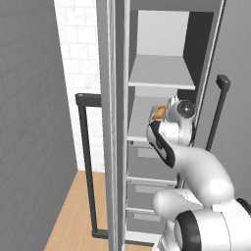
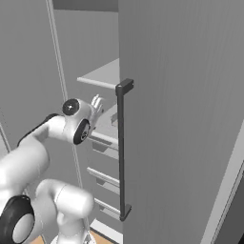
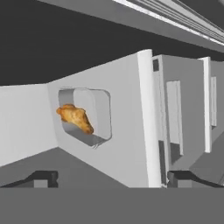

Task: Take the meat container that has the chicken drumstick and place it on the second highest rack of the freezer. Then take the vegetable container that has the corn and lime and place it on the highest rack of the freezer.

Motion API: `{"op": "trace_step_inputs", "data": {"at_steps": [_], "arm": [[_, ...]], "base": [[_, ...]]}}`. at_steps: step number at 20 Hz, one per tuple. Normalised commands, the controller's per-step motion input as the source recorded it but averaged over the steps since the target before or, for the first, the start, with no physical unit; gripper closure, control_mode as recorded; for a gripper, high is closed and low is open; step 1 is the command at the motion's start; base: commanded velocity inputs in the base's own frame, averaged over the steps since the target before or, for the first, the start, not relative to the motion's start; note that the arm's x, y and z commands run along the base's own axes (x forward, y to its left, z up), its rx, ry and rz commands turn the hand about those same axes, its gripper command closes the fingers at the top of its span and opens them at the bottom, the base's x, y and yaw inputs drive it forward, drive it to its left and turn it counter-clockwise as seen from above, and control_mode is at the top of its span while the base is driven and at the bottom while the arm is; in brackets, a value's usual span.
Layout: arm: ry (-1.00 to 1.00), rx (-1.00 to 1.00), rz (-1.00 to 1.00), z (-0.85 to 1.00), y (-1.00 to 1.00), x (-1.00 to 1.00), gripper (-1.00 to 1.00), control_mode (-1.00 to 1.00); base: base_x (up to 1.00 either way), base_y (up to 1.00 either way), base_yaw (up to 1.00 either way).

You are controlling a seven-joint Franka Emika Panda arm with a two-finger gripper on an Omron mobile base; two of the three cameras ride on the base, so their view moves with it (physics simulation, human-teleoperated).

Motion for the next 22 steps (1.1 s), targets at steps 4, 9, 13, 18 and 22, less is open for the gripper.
{"op": "trace_step_inputs", "data": {"at_steps": [4, 9, 13, 18, 22], "arm": [[0.06, 0.00, 0.20, 0.11, 0.00, -0.72, -1.00, -1.00], [0.11, 0.00, 0.08, 0.26, 0.28, -0.40, -1.00, -1.00], [0.16, -0.05, 0.00, 0.56, 0.31, -0.13, -1.00, -1.00], [0.14, -0.10, 0.00, 0.31, 0.00, -0.25, -1.00, -1.00], [0.19, -0.10, 0.00, 0.09, 0.00, -0.37, -1.00, -1.00]], "base": [[0.00, 0.00, 0.00], [0.00, 0.00, 0.00], [0.00, 0.00, 0.00], [0.00, 0.00, 0.00], [0.00, 0.00, 0.00]]}}
